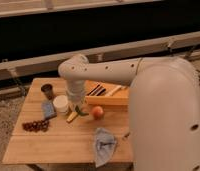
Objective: Place pepper in paper cup
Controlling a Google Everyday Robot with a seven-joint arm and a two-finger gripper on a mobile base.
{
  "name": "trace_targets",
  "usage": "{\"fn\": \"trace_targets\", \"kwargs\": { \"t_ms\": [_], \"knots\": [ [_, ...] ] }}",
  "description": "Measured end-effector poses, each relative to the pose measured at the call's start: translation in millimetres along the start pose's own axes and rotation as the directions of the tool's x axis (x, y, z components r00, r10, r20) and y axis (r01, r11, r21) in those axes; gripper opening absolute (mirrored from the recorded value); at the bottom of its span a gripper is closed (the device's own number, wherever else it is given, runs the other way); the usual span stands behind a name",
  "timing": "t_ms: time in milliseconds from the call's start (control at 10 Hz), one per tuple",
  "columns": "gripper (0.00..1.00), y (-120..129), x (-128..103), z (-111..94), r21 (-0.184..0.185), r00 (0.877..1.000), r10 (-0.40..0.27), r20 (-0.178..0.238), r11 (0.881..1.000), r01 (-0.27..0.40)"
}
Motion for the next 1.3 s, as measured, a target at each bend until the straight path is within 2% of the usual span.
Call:
{"fn": "trace_targets", "kwargs": {
  "t_ms": [500,900,1100,1200,1300],
  "knots": [
    [0.00,4.3,-47.3,10.5,-0.002,0.998,-0.060,0.026,0.998,0.060],
    [0.00,20.9,-73.3,5.7,0.000,0.990,-0.125,0.062,0.992,0.125],
    [0.01,27.5,-82.3,2.9,0.007,0.986,-0.156,0.067,0.988,0.155],
    [0.07,31.1,-86.7,1.7,0.011,0.983,-0.167,0.071,0.986,0.167],
    [0.17,32.8,-89.1,1.0,0.016,0.982,-0.175,0.069,0.985,0.174]
  ]
}}
